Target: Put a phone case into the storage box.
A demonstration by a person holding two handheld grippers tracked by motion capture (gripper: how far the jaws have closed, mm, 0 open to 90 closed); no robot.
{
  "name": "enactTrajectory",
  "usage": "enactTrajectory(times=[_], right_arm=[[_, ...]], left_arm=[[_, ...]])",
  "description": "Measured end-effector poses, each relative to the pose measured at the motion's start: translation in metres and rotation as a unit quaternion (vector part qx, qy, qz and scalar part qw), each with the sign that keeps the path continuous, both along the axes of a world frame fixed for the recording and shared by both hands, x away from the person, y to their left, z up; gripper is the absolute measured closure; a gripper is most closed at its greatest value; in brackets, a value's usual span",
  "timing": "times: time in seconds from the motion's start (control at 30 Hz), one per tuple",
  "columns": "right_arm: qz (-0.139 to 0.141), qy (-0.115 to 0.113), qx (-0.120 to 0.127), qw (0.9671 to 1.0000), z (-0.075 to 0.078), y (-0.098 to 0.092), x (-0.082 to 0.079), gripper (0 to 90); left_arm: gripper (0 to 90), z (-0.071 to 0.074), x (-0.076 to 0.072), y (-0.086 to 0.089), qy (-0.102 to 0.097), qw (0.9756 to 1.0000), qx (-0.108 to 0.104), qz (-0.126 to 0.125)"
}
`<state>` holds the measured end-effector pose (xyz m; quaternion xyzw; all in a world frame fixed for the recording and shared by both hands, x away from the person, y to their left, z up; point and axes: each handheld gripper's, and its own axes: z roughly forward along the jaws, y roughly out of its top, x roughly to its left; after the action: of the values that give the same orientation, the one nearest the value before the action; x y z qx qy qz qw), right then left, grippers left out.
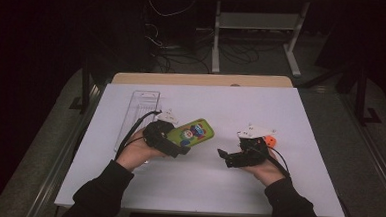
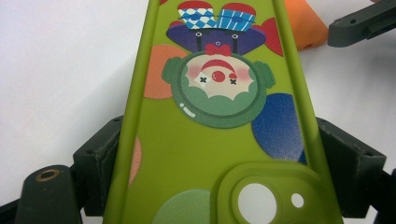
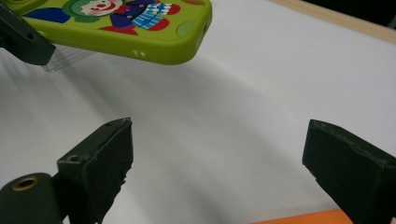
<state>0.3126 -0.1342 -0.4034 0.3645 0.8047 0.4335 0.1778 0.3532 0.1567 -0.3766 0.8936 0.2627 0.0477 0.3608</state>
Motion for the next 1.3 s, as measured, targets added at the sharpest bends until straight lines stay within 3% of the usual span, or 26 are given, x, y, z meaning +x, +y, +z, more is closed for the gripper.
enactTrajectory(times=[0.1,0.33,0.37,0.4,0.67,1.13,1.3], right_arm=[[0.0,-0.015,-0.006,0.9999,0.001,0.001,-0.002,8.0],[0.005,-0.05,-0.054,0.9973,-0.001,0.004,-0.004,7.7],[0.005,-0.058,-0.064,0.9962,-0.001,0.005,-0.004,7.6],[0.005,-0.061,-0.069,0.9958,-0.001,0.005,-0.005,7.6],[0.01,-0.098,-0.108,0.9892,-0.001,0.011,-0.009,7.4],[0.025,-0.162,-0.179,0.9701,-0.002,0.021,-0.016,7.0],[0.039,-0.19,-0.223,0.9553,-0.004,0.023,-0.016,6.9]], left_arm=[[15.2,0.0,0.0,0.0,-0.001,1.0,-0.001,0.0],[15.2,0.0,0.0,0.0,-0.002,1.0,-0.001,0.0],[15.2,0.0,0.0,0.0,-0.003,1.0,0.002,-0.002],[15.2,-0.001,-0.001,-0.002,0.0,0.9999,-0.011,0.007],[15.2,-0.001,-0.001,-0.001,0.0,0.9999,-0.01,0.005],[15.2,-0.001,0.0,-0.002,-0.003,1.0,-0.007,-0.001],[15.2,-0.002,0.0,-0.002,-0.003,1.0,-0.006,-0.002]])
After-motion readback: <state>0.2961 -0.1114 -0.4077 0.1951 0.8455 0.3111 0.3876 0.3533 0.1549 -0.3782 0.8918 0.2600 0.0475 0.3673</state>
